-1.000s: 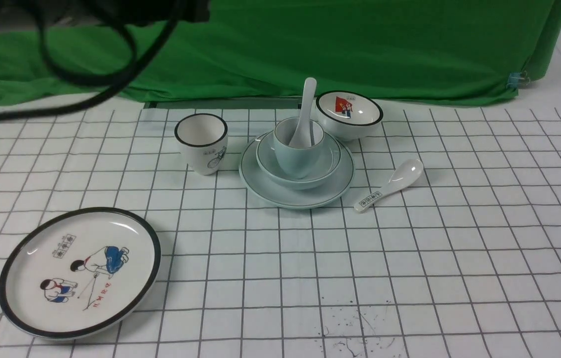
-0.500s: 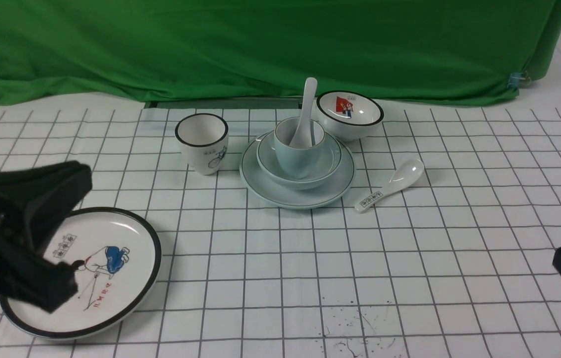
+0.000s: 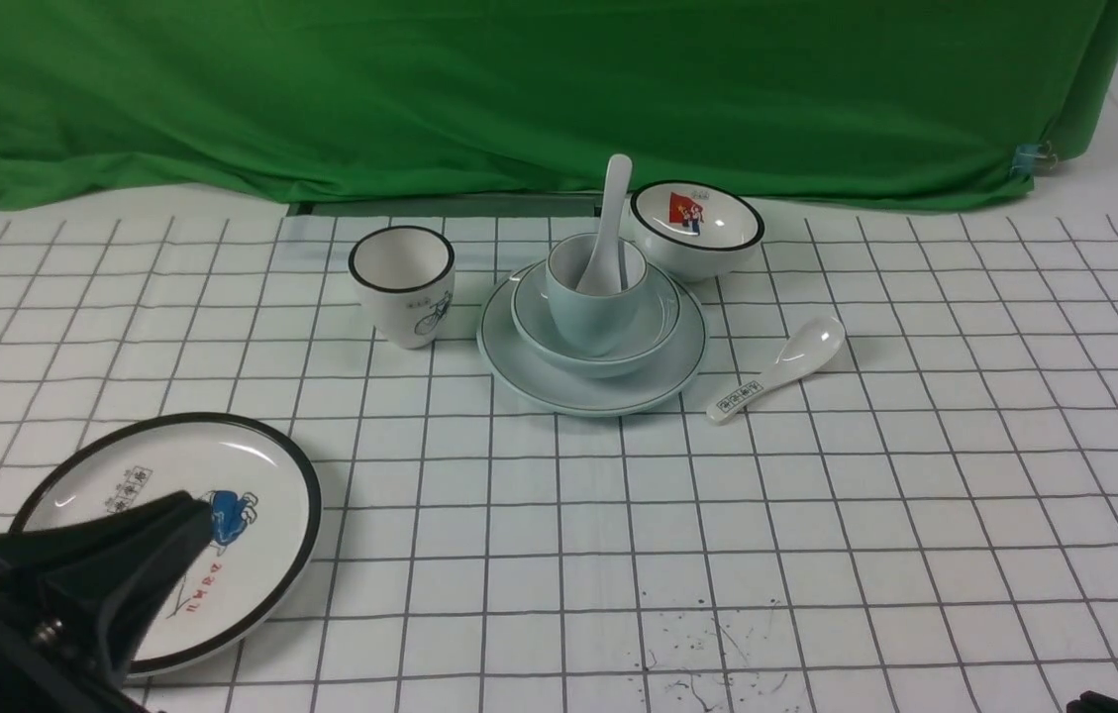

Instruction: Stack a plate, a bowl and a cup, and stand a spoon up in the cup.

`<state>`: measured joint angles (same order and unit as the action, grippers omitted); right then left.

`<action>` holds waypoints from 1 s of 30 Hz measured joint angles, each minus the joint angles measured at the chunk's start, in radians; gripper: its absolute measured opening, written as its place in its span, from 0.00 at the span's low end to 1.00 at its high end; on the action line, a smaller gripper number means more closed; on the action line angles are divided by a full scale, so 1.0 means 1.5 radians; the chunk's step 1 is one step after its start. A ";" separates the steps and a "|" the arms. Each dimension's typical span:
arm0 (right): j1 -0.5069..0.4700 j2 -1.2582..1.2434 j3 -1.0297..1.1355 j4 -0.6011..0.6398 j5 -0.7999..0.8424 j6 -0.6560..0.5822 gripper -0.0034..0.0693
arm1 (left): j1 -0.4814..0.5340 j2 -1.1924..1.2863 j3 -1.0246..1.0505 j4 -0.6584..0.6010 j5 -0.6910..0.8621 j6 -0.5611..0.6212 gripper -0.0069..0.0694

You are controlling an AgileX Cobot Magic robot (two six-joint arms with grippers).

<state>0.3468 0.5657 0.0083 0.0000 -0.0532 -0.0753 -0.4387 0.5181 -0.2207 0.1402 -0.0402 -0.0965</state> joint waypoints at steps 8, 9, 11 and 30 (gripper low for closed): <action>0.000 0.000 0.000 0.000 -0.004 0.000 0.17 | 0.001 -0.017 0.040 -0.016 -0.031 -0.022 0.05; 0.000 0.000 0.000 0.000 -0.003 0.000 0.18 | 0.006 -0.032 0.056 -0.017 -0.047 -0.023 0.05; 0.000 0.000 0.000 0.000 -0.003 0.000 0.18 | 0.031 -0.066 0.091 -0.020 -0.071 -0.024 0.05; 0.000 0.000 0.000 0.000 -0.003 0.001 0.25 | 0.224 -0.344 0.152 -0.115 0.193 0.124 0.05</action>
<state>0.3468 0.5657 0.0083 0.0000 -0.0573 -0.0744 -0.1020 0.0024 0.0070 -0.0324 0.2491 0.0888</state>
